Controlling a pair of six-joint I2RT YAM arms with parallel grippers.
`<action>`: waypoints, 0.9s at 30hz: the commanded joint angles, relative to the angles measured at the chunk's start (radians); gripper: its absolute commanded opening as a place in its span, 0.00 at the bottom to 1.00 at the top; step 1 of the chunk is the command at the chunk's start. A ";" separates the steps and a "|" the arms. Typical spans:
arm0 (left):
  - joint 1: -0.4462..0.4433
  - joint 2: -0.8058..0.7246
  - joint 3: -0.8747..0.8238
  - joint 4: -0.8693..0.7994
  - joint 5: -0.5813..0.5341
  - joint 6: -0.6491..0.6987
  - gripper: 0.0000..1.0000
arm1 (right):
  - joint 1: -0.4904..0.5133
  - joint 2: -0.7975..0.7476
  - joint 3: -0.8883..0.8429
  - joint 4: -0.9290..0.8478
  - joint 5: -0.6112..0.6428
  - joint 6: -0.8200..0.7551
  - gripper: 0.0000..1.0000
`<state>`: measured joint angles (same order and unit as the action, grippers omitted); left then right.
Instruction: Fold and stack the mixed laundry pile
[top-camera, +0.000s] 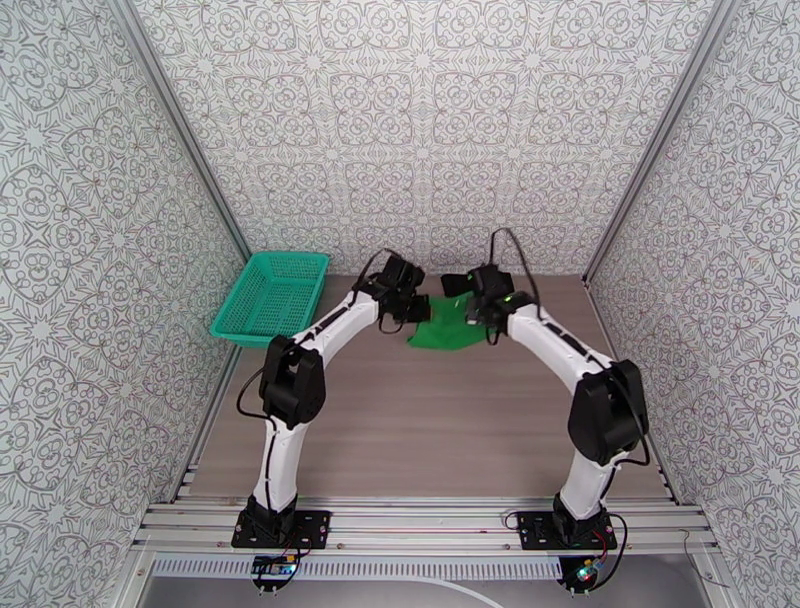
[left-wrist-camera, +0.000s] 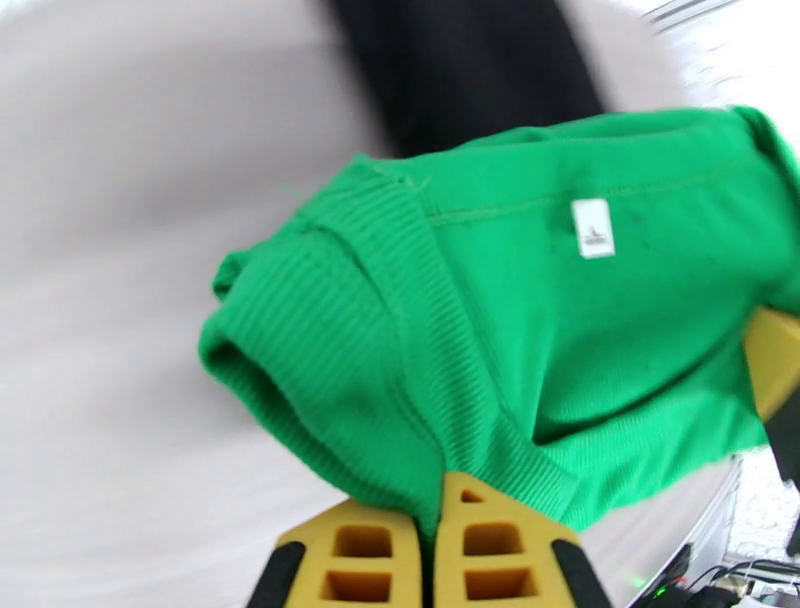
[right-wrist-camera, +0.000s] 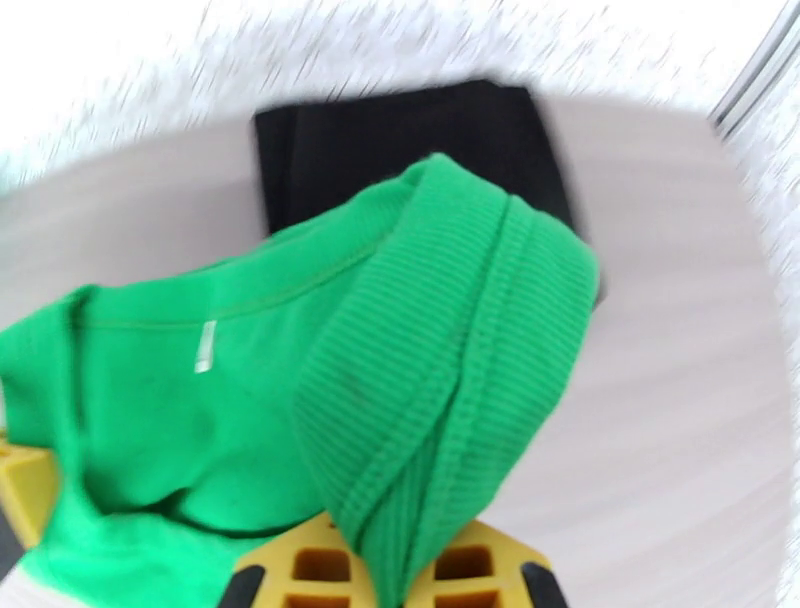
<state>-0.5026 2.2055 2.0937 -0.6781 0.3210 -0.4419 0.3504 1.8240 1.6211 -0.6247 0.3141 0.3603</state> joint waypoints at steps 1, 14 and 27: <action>-0.001 0.108 0.152 0.001 -0.010 0.000 0.00 | -0.061 0.052 0.092 -0.029 0.019 -0.134 0.00; 0.022 0.480 0.473 0.298 0.014 -0.059 0.00 | -0.218 0.428 0.475 -0.010 0.062 -0.214 0.00; 0.062 0.576 0.550 0.448 -0.024 -0.108 0.00 | -0.257 0.595 0.608 -0.058 0.058 -0.136 0.00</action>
<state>-0.4824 2.7579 2.6057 -0.2897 0.3248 -0.5255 0.1169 2.3802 2.1975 -0.6674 0.3218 0.1902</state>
